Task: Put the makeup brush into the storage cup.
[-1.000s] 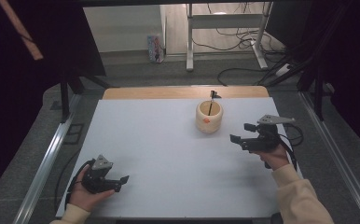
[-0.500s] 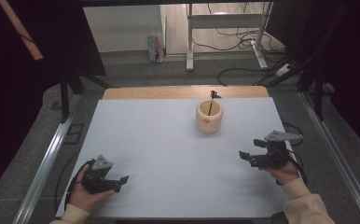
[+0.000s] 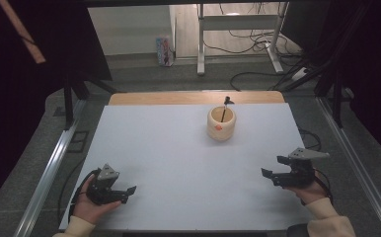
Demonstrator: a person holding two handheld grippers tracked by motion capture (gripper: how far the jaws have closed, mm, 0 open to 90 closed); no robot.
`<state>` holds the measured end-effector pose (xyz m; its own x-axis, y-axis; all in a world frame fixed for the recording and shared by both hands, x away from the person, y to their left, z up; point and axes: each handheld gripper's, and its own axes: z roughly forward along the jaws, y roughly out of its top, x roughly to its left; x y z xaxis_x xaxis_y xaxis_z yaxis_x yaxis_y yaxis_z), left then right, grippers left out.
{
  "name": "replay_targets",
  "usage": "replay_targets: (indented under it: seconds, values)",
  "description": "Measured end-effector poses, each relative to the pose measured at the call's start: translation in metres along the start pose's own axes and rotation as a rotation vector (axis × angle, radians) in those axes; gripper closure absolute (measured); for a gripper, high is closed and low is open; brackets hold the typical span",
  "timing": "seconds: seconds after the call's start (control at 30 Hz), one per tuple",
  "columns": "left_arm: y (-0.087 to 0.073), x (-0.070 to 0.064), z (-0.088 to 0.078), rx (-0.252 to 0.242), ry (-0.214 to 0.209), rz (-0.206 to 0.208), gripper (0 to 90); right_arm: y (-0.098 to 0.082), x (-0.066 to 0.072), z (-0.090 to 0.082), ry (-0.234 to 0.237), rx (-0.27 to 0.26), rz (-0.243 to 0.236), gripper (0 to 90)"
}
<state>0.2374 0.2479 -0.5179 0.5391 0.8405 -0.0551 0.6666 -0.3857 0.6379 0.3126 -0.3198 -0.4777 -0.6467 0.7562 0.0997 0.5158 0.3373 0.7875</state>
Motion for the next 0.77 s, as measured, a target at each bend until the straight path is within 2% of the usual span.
replay_targets:
  seconds: [0.1, 0.33, 0.77]
  values:
    - [0.0, 0.0, -0.0002, -0.001, 0.0, 0.001, 17.9, -0.0006, 0.0019, 0.001, -0.007, 0.011, -0.017, 15.3]
    - [0.0002, -0.0003, 0.0, 0.0, -0.001, 0.002, 17.9, -0.0019, 0.0023, 0.001, -0.008, 0.024, -0.018, 15.2]
    - [0.0005, 0.0003, 0.0003, 0.001, 0.0, 0.0, 18.0, -0.0021, 0.0029, 0.0011, -0.005, 0.014, -0.026, 15.2]
